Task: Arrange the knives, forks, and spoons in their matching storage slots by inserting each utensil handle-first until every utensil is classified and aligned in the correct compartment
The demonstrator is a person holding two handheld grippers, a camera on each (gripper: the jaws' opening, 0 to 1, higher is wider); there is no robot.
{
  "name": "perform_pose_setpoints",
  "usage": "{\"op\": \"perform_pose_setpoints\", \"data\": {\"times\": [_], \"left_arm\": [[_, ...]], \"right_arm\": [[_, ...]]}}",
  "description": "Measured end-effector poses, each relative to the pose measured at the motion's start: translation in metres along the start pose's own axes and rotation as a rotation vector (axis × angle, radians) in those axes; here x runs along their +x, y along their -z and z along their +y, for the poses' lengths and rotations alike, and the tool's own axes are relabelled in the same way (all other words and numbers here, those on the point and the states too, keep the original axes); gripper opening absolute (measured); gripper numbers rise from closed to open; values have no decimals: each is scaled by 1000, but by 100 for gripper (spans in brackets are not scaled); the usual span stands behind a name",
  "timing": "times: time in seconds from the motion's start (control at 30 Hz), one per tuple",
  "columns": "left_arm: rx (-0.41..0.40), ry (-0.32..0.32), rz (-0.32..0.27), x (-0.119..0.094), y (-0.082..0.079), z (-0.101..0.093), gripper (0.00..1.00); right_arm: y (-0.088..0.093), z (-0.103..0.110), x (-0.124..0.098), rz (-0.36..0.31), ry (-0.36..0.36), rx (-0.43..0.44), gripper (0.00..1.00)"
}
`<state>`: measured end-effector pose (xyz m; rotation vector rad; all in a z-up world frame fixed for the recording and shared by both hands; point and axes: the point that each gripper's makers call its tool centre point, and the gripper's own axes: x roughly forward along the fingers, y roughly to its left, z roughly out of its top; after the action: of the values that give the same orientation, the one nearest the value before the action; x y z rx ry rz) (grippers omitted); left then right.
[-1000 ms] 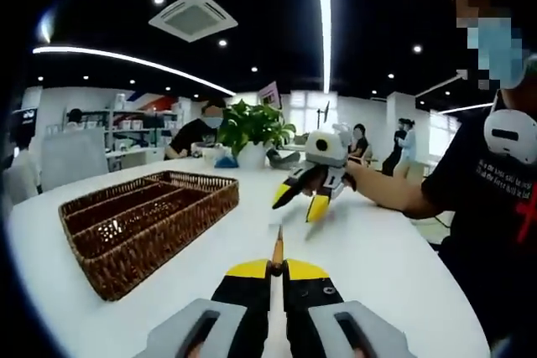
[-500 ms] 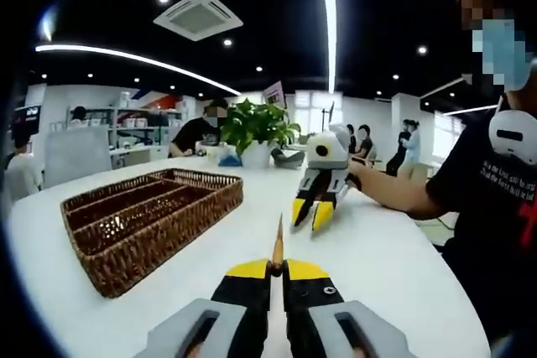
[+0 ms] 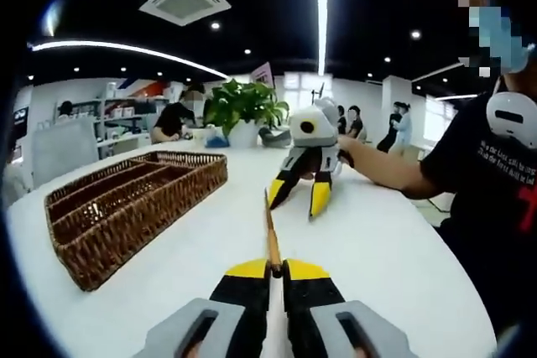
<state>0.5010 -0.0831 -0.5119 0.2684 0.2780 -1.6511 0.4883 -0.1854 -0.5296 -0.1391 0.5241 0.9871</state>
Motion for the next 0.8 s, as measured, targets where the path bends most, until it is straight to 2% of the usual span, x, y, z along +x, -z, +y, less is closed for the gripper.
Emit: {"op": "perform_pose_setpoints", "data": {"times": [0.2, 0.3, 0.37, 0.4, 0.5, 0.6, 0.63, 0.7, 0.73, 0.8], "left_arm": [[9, 70, 31, 5, 7, -14, 7], [39, 159, 29, 8, 9, -32, 8], [24, 228, 28, 9, 9, -46, 8], [44, 237, 16, 10, 7, -49, 10], [13, 237, -21, 12, -1, -49, 29], [28, 191, -15, 13, 1, -39, 38], [27, 169, -14, 13, 1, -34, 47], [23, 82, -36, 15, -3, -16, 65], [24, 48, -50, 15, -5, -10, 79], [8, 9, -67, 14, -8, -1, 95]], "right_arm": [[1, -1, -1, 3, 2, -11, 37], [0, 0, 0, -1, 1, -5, 40], [0, 2, 0, -2, -10, 1, 40], [0, 3, 0, -1, -12, 1, 40], [-1, 3, 2, -5, -13, 7, 42], [-2, 3, 3, -7, -11, 12, 45], [-2, 2, 3, -8, -7, 14, 46], [-3, 1, 4, -13, -3, 25, 51], [-4, 1, 7, -18, 1, 31, 53], [-6, 2, 11, -21, 9, 35, 58]]}}
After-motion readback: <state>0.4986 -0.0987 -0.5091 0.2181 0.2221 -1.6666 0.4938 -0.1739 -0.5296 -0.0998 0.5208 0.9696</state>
